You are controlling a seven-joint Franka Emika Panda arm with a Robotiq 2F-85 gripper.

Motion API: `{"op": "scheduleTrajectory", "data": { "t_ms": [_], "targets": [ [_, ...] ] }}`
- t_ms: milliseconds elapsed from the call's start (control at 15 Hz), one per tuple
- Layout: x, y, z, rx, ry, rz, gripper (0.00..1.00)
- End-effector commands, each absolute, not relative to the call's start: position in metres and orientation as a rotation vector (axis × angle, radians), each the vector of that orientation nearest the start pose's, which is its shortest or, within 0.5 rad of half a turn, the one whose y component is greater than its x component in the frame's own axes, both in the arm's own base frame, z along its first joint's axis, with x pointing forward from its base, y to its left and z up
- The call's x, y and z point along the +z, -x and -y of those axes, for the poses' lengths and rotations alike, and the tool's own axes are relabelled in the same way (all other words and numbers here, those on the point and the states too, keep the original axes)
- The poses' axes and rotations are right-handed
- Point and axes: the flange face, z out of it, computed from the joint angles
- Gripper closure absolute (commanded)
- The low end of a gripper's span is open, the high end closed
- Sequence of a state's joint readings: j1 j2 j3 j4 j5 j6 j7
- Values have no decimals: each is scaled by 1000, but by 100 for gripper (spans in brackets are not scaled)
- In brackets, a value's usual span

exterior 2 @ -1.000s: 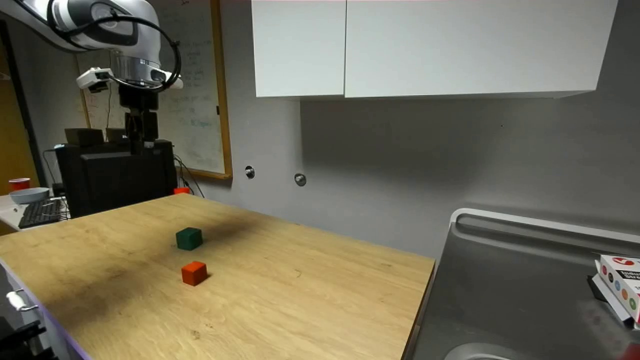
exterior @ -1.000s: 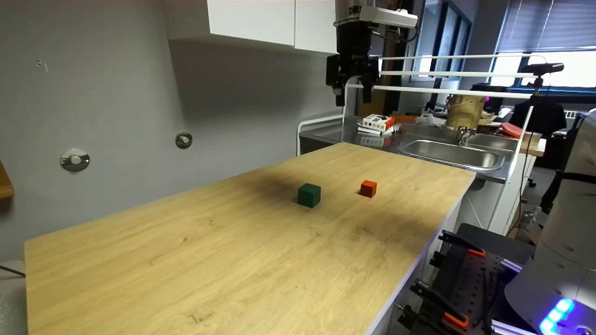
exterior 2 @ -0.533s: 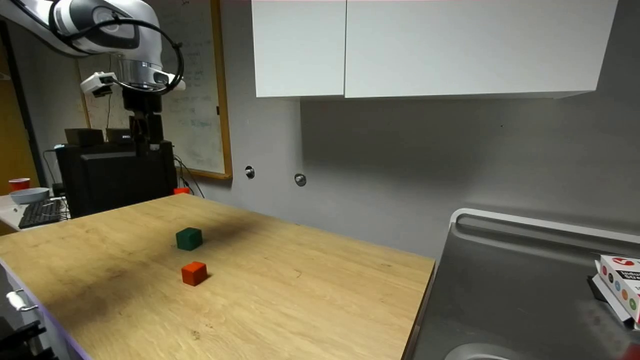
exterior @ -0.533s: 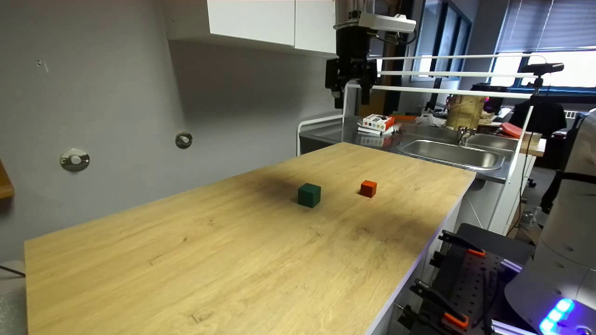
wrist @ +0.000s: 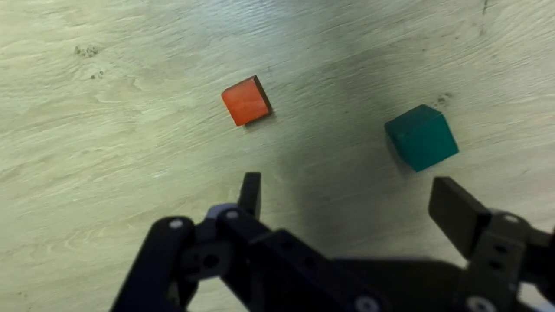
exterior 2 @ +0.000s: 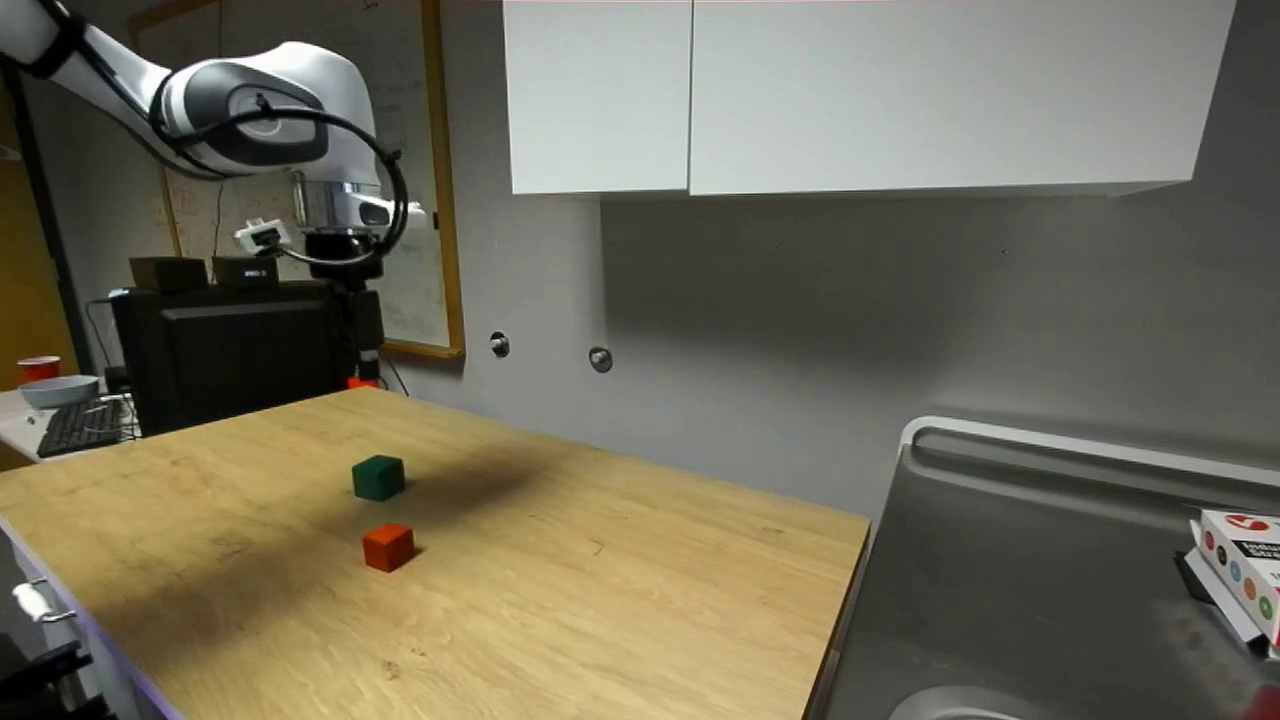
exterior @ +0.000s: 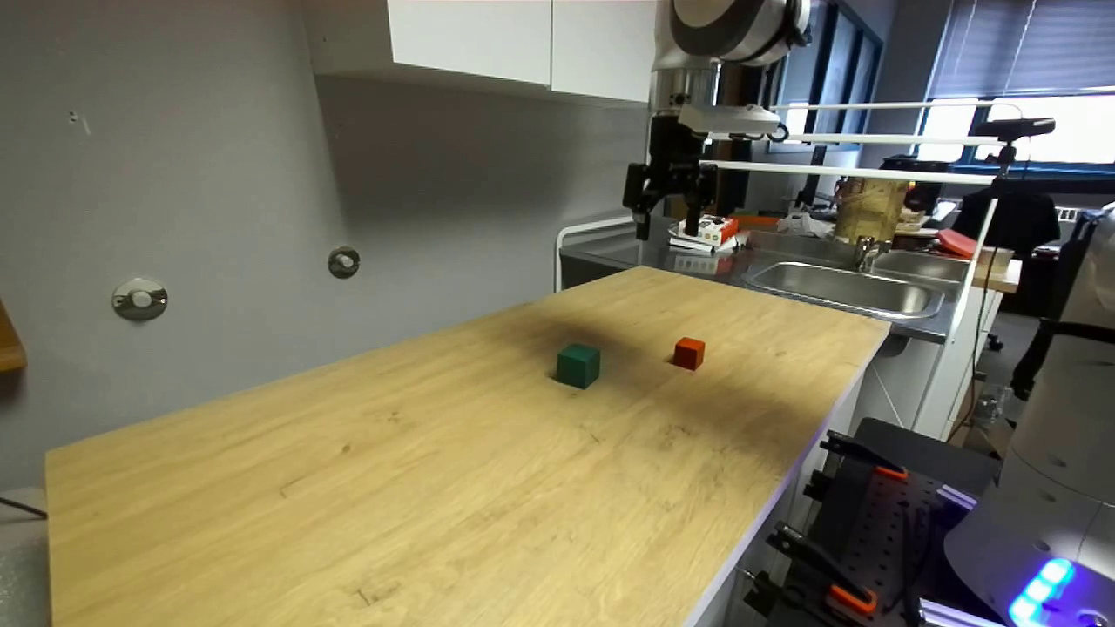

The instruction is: Put the orange block on the green one

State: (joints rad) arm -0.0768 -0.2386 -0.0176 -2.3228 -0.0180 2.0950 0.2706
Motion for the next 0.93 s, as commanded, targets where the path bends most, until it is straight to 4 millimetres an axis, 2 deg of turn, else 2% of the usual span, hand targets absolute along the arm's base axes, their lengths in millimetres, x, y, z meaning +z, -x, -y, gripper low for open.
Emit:
{"op": "scheduleTrajectory", "data": {
  "t_ms": [0,200,467,867],
  "targets": [
    [400,-459,78,12,3011,-683,0],
    [363,-451,99,92,2934,-771,0],
    [320,-446,118,210,2838,-852,0],
    [276,-455,132,335,2762,-897,0]
  ]
}}
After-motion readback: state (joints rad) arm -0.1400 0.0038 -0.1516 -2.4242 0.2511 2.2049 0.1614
